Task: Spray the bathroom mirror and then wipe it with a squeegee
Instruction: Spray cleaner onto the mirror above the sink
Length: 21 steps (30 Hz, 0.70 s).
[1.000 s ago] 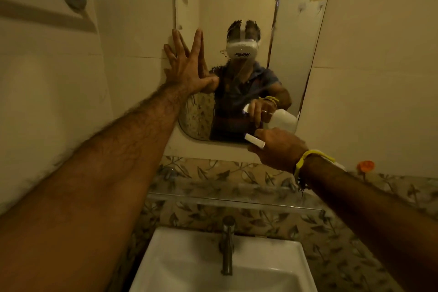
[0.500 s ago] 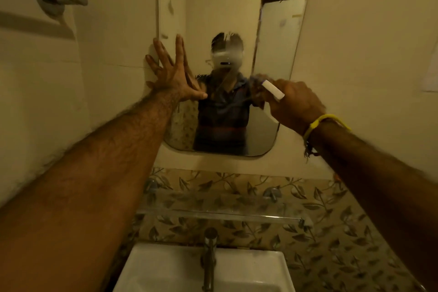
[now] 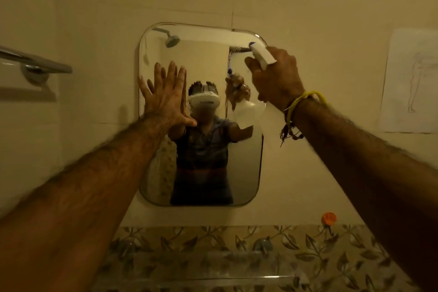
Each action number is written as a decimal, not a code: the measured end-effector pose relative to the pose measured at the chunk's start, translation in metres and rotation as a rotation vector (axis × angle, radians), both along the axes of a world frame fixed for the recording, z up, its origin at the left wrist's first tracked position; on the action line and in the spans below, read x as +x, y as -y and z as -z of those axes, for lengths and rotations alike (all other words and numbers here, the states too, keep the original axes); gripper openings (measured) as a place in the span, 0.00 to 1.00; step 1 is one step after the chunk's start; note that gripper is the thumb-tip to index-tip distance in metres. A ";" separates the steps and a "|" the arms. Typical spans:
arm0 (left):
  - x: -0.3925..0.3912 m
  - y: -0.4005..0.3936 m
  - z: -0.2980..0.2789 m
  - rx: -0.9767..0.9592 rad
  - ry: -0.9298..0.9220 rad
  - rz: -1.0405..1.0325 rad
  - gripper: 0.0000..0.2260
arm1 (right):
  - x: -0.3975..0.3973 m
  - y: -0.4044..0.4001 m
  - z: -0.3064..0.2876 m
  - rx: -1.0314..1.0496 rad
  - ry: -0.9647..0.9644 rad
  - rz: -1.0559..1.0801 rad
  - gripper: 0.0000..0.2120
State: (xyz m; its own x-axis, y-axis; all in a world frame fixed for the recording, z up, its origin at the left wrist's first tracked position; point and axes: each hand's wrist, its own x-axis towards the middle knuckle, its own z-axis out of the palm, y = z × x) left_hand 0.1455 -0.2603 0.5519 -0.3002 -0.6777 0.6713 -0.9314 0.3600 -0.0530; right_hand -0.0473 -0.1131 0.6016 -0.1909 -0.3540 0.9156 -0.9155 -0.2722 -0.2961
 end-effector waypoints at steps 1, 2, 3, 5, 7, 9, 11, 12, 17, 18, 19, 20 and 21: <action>0.000 -0.001 -0.002 0.011 0.019 -0.011 0.66 | -0.006 -0.002 -0.003 -0.020 0.043 0.005 0.04; -0.001 -0.002 -0.002 0.021 0.028 -0.017 0.66 | -0.012 -0.003 -0.004 -0.031 0.094 0.015 0.05; -0.002 -0.003 -0.002 0.027 0.028 -0.020 0.67 | -0.019 -0.003 -0.003 -0.034 0.142 0.028 0.07; -0.004 -0.004 0.001 0.033 0.014 -0.019 0.67 | -0.033 -0.001 0.004 -0.043 0.209 0.068 0.10; -0.007 -0.003 0.002 0.034 -0.006 -0.018 0.67 | -0.046 -0.001 0.016 -0.073 0.259 0.111 0.12; -0.011 0.000 0.003 0.030 -0.020 -0.024 0.68 | -0.056 -0.001 0.028 -0.080 0.311 0.123 0.14; -0.014 0.003 0.004 0.028 -0.023 -0.037 0.68 | -0.061 0.001 0.039 -0.064 0.328 0.142 0.15; -0.014 0.005 0.003 0.027 -0.025 -0.041 0.69 | -0.061 0.001 0.044 -0.052 0.316 0.148 0.15; -0.016 0.008 0.004 0.006 -0.020 -0.069 0.70 | -0.030 0.012 0.069 0.176 0.150 0.002 0.08; -0.017 0.008 0.004 0.003 -0.017 -0.076 0.70 | -0.021 0.016 0.074 0.212 0.095 0.003 0.09; -0.018 0.008 0.004 0.003 -0.015 -0.081 0.70 | -0.013 0.020 0.078 0.227 0.051 0.007 0.09; -0.018 0.008 0.004 0.003 -0.014 -0.084 0.70 | -0.006 0.023 0.083 0.225 0.020 0.004 0.08; -0.017 0.009 0.004 0.002 -0.014 -0.085 0.70 | 0.000 0.026 0.087 0.221 0.000 -0.006 0.07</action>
State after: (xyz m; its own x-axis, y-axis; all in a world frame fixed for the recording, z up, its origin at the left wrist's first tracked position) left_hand 0.1281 -0.2692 0.5476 -0.2320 -0.7016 0.6738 -0.9594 0.2793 -0.0395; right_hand -0.0477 -0.1392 0.5142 -0.1884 -0.5468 0.8158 -0.9141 -0.2059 -0.3492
